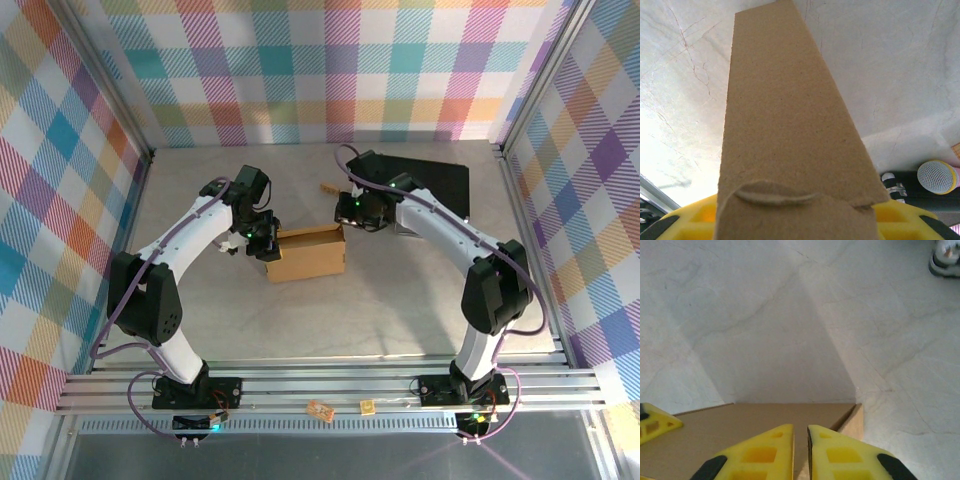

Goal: Fold the paper box

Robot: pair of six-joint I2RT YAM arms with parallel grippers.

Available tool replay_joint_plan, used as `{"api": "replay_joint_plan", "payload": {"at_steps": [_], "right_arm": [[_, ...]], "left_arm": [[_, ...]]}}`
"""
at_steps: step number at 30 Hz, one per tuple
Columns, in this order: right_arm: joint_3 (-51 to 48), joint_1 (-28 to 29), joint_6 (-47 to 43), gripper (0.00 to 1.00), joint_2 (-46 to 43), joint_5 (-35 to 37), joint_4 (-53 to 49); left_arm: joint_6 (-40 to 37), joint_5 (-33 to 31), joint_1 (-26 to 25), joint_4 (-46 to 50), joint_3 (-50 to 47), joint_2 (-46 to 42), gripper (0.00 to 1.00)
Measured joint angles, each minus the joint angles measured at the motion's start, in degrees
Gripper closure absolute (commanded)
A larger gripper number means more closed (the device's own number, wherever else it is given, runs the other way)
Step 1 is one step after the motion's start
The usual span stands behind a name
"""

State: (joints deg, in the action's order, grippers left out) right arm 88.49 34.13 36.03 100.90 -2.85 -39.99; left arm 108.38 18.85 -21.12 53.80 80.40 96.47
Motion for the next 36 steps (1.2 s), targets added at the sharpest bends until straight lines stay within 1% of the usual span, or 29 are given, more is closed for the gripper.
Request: {"api": "replay_joint_plan", "payload": {"at_steps": [7,11,17,20,24,29,31,32,34,36], "right_arm": [[-6.2,0.0,0.5,0.89,-4.0,-0.2,2.9],[-7.2,0.0,0.5,0.94,-4.4,0.0,4.2],[-8.0,0.4,0.5,0.97,-4.6,0.5,5.2],[-9.4,1.2,0.6,1.0,-5.1,1.7,5.9],[-12.2,1.6,0.9,0.99,-6.4,4.1,7.7],[-13.0,1.8,1.3,0.94,-6.9,6.9,6.4],[-12.9,1.8,1.5,0.9,-6.9,7.8,4.7],[-12.7,1.8,1.9,0.87,-6.9,8.1,3.6],[-11.3,1.8,3.4,0.75,-6.9,9.0,0.6],[-8.9,1.8,5.9,0.62,-6.9,10.2,-2.3]], "left_arm": [[-0.7,0.0,0.0,0.0,0.0,0.0,0.58],[-0.8,0.0,0.0,0.0,0.0,0.0,0.58],[-0.8,0.0,0.0,-0.1,0.0,0.0,0.58],[-0.8,0.0,0.1,-0.2,0.0,0.0,0.58],[-1.3,0.0,0.1,-0.4,-0.1,0.0,0.58],[-1.4,0.2,0.2,-0.2,-0.1,0.0,0.58],[-1.4,0.2,0.4,-0.2,-0.1,0.0,0.58],[-1.4,0.2,0.4,-0.2,-0.1,0.0,0.58],[-1.4,0.2,0.4,-0.2,-0.1,0.0,0.58],[-1.5,0.2,0.4,-0.2,-0.1,0.0,0.58]]}}
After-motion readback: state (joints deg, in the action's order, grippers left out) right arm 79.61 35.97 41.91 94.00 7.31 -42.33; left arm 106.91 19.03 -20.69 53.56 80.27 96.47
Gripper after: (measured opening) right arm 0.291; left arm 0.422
